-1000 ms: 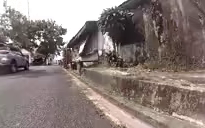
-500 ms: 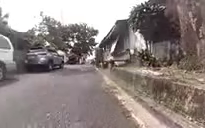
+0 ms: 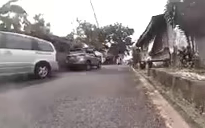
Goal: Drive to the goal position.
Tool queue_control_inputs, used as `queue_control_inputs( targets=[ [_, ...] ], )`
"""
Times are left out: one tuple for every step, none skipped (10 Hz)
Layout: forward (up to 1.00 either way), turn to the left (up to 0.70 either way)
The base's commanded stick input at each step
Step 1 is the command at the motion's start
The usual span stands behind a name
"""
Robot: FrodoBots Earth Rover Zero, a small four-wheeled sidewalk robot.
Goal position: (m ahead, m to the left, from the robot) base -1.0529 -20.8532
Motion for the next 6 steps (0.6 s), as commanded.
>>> queue_control_inputs(
  targets=[
    [0.70,0.00],
    [0.70,0.00],
    [0.70,0.00],
    [0.70,-0.13],
    [0.70,-0.35],
    [0.70,-0.29]
  ],
)
